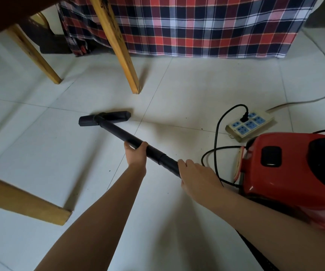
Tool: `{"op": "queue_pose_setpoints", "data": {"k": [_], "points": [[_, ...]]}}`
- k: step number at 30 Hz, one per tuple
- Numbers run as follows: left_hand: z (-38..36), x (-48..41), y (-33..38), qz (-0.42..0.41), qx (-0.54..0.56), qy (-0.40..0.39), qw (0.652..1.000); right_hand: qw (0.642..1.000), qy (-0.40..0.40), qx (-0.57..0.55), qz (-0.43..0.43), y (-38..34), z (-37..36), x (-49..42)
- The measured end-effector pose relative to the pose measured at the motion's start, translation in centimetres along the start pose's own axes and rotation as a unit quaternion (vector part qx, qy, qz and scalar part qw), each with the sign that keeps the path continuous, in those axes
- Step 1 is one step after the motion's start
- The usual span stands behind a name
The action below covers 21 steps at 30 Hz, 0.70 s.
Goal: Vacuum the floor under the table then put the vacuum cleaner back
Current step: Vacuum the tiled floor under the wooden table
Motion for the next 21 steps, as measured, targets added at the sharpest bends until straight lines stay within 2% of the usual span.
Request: {"op": "queue_pose_setpoints", "data": {"k": [7,16,21], "points": [[0.8,0.7,-1.9,0.012,-0.014,0.002,1.0,0.998,0.055,0.024,0.008,0.0,-1.2,0.6],[2.5,0.4,-1.9,0.014,0.004,0.031,0.999,0.999,0.011,0.028,0.013,-1.1,-2.4,-0.5],[3.2,0.1,-1.9,0.014,0.021,0.039,0.999,0.999,0.024,0.024,0.013,-1.5,-2.0,-1.3]]}}
Point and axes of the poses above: each hand's wrist, its own x-axis away from the middle knuckle, its own z-axis out of the back of the hand, y = z × x, the point moved 10 cm from there along -x, towards the middle knuckle, and after that the axes turned 11 degrees about -y, right-handed, at the moved point
